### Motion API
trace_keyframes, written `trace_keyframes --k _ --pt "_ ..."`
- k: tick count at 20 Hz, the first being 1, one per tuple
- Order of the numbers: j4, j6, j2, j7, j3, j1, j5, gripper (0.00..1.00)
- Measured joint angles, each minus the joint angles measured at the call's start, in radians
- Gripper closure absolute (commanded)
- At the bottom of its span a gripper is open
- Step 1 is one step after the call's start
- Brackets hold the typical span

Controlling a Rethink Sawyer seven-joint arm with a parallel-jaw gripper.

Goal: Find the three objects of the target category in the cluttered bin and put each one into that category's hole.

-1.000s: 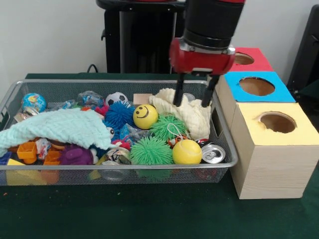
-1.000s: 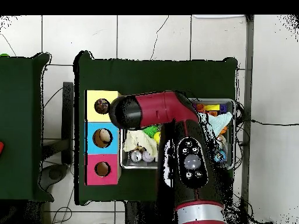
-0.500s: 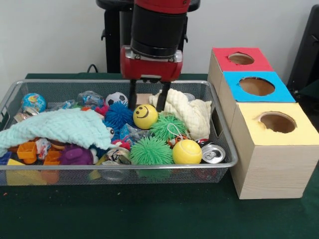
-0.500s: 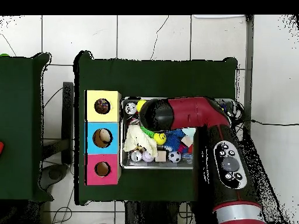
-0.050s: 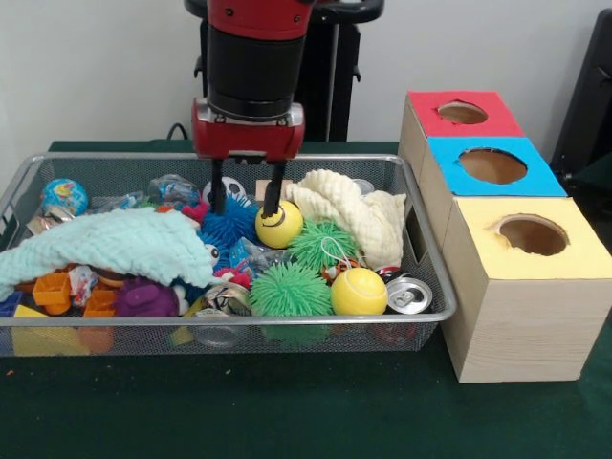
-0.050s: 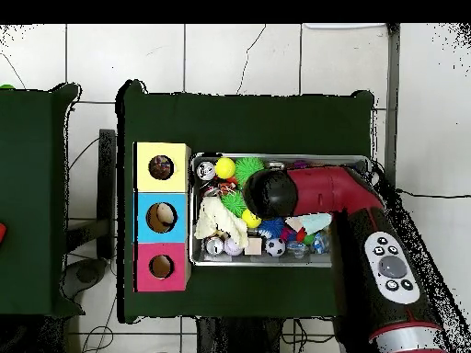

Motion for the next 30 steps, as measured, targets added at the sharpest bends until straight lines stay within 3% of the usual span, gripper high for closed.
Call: trace_keyframes --k 15,30 --pt "0.002 0.0 0.089 -0.248 0.173 -0.228 -0.138 0.0" --pt "-0.092 0.0 0.242 -0.441 0.282 -0.298 -0.201 0.0"
